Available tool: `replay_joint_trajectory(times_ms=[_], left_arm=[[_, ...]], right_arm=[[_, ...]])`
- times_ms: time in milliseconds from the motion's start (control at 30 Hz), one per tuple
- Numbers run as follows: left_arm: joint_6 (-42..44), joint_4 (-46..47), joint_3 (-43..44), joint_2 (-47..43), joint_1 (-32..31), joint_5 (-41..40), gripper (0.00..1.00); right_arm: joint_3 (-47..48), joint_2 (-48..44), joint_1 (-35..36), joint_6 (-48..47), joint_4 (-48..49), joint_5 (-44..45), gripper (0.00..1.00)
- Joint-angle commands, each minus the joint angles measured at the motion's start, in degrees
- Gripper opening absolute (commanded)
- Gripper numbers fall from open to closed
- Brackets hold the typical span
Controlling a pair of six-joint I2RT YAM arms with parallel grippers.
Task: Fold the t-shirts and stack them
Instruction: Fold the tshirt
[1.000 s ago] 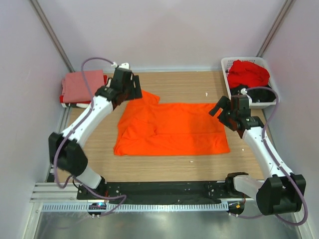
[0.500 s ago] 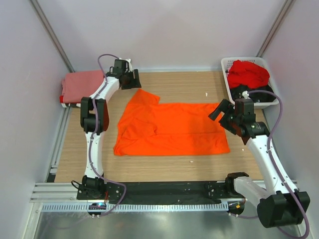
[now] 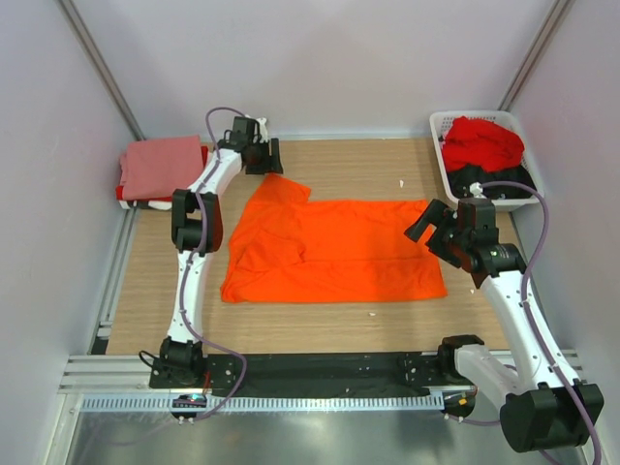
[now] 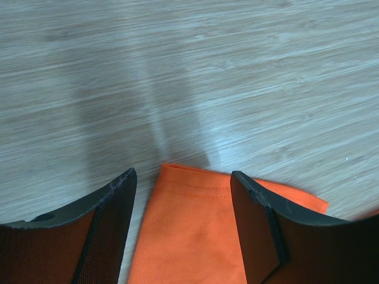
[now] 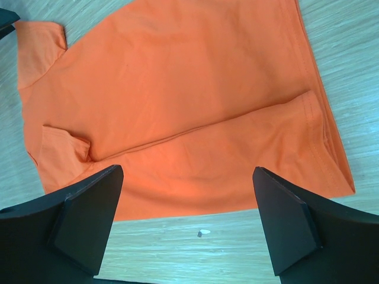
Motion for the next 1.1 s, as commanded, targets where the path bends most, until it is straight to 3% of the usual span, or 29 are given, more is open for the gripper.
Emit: replay_joint_trajectory(times_ms=[0, 100, 267, 333, 433, 533, 767, 900, 1067], left_arm=[[1.85, -2.16, 1.46, 1.12, -0.03, 0.51, 0.66], [1.85, -2.51, 1.45, 1.56, -0.11, 0.77, 0.59], [2.82, -2.42, 0.4, 0.86, -0.55, 0.86, 0.35], [3.34, -2.33, -0.04, 0.68, -0.73, 0.77, 0.33], [3.61, -2.42, 0.05, 0.59, -0.82, 0.95, 0.22], [2.91, -2.42, 0.05, -0.19, -0.91, 1.47, 0.0], [-3.42, -3.82, -4.41, -10.72, -1.61, 0.95, 0.0], [-4.65, -6.88, -10.93, -23.01, -3.19, -1.95, 0.0], [-3.96, -11.81, -16.65, -31.91, -7.23, -8.97, 0.0]], right_arm=[[-0.04, -1.51, 0.23, -0.95, 0.34, -1.13, 0.98], [-0.92, -1.77, 0.32, -0.95, 0.34, -1.05, 0.98], [-1.53, -2.13, 0.32, -1.21, 0.16, -0.61, 0.98], [-1.71, -2.13, 0.23, -1.47, -0.01, -0.34, 0.98], [-2.06, -2.39, 0.32, -1.65, -0.19, -0.17, 0.98], [-2.5, -2.48, 0.32, -1.91, 0.33, 0.27, 0.98], [-1.89, 4.72, 0.23, -0.86, 6.13, 0.63, 0.99], [2.85, 13.06, 0.23, 0.28, 10.96, -0.26, 0.98], [12.5, 26.49, -0.03, 0.19, 12.99, 3.78, 0.97]])
